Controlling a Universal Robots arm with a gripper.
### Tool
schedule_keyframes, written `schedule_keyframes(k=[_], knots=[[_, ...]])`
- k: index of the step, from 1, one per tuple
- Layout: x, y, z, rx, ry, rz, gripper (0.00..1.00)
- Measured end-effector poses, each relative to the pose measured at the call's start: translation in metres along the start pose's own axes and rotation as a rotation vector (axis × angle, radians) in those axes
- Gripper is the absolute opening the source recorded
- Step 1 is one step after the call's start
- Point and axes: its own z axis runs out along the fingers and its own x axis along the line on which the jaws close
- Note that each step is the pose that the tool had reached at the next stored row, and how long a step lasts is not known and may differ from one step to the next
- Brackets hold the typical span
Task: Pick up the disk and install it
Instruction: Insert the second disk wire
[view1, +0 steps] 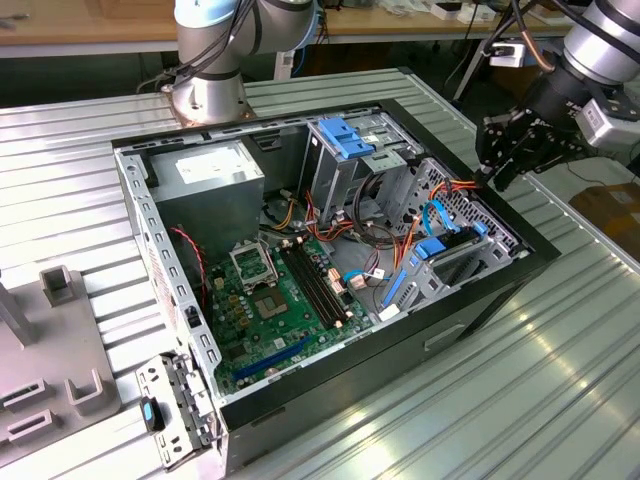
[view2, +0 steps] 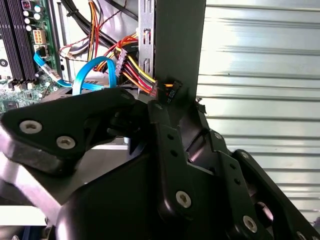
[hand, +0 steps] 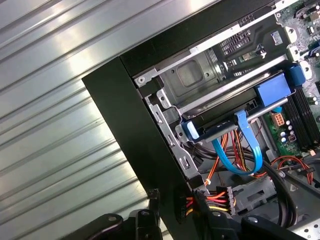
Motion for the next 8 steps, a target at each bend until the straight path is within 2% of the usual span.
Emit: schedule_keyframes(k=[1,5,6,8], knots=[[0.0000,0.0000,0.0000,0.0000,0.0000,0.000,0.33],[0.0000,0.0000,0.0000,0.0001,0.0000,0.000,0.31],[0.0000,0.0000,0.0000,0.0001,-0.0001,0.000,0.24],[0.0000,0.0000,0.0000,0.0001,-0.0001,0.000,0.24]])
